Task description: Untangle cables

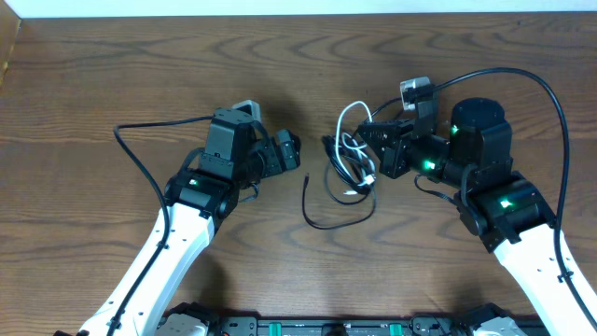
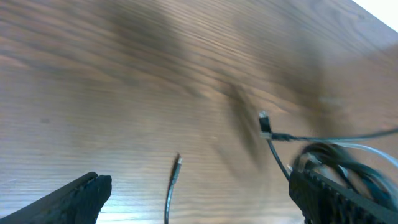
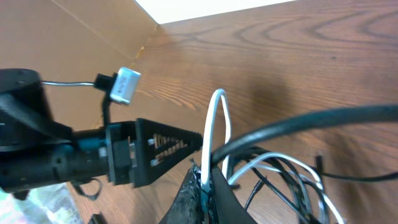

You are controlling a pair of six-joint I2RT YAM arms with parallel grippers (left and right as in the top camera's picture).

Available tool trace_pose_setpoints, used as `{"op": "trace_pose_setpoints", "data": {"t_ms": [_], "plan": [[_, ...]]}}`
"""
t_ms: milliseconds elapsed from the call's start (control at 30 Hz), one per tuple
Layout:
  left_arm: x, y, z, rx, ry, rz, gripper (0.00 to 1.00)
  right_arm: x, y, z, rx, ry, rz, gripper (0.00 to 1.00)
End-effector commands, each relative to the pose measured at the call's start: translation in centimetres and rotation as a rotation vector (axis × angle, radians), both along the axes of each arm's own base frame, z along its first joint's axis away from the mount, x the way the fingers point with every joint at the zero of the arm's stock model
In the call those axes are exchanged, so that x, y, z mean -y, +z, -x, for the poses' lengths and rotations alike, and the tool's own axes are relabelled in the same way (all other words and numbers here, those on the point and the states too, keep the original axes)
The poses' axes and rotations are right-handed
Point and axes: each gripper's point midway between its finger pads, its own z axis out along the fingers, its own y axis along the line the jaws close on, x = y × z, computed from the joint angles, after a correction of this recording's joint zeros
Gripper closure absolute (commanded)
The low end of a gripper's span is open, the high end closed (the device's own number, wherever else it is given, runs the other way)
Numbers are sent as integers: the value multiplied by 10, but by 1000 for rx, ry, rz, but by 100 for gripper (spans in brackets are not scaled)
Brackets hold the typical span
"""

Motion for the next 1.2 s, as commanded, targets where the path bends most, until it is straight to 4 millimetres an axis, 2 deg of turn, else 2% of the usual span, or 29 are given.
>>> {"op": "trace_pose_setpoints", "data": {"t_ms": [0, 133, 333, 500, 700, 900, 1067, 1167], "plan": [[23, 8, 12, 24, -176, 63, 2, 4, 5, -3, 38, -12, 17, 99], [46, 23, 21, 94, -360, 124, 2, 4, 6, -3, 42, -10, 15, 99], [53, 24, 15, -9, -238, 263, 2, 3, 7, -1, 44, -2, 10, 99], [62, 0, 19, -127, -257, 303, 2, 4, 10, 2, 59, 4, 13, 99], [79, -49, 29, -399, -240, 416, 2, 6, 15, 7, 86, 12, 24, 99], [95, -80, 36, -662, -143, 548, 2, 8, 16, 8, 89, 3, 29, 99], [112, -92, 30, -697, -115, 582, 2, 8, 16, 8, 85, 4, 30, 99], [125, -91, 21, -638, -131, 594, 17, 8, 13, 9, 74, 4, 34, 99]]}}
